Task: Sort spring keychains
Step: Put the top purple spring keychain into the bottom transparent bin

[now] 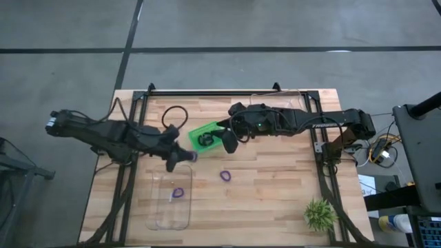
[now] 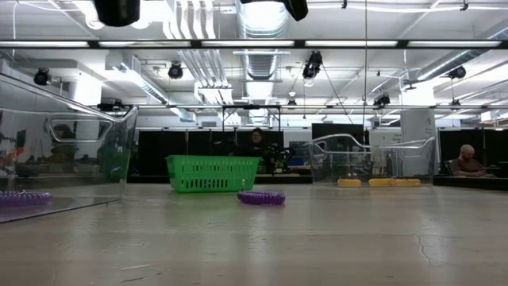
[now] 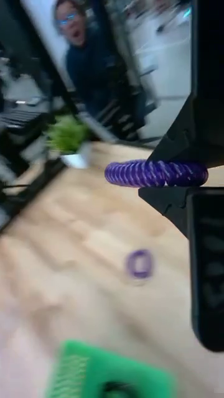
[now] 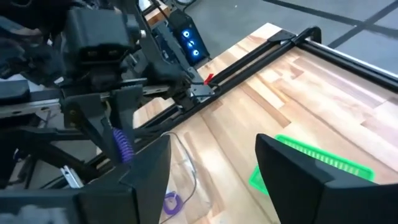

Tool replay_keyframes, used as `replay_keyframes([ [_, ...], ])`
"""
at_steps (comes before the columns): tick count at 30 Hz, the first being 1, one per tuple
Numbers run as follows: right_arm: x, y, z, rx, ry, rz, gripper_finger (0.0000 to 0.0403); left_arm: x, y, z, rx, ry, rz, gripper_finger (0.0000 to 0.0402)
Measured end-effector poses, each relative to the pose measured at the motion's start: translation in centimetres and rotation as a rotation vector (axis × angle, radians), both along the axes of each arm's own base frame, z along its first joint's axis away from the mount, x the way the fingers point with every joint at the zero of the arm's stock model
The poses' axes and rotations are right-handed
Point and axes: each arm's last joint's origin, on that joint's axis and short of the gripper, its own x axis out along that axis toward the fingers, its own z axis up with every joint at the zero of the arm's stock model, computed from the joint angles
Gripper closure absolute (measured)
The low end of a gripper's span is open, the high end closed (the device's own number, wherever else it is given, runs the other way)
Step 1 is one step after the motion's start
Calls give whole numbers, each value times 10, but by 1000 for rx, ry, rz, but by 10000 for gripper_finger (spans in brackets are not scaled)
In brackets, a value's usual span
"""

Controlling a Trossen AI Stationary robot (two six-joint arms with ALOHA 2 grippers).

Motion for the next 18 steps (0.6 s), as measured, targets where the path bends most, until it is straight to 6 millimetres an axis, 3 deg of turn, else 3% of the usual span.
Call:
replay_keyframes([
  [10,0,-6,-4,-32,19,-8,165,-17,-22,-34,-179,461,-193,378],
  [18,0,-7,-4,-32,20,-10,172,-3,-38,-64,-90,669,-253,380],
])
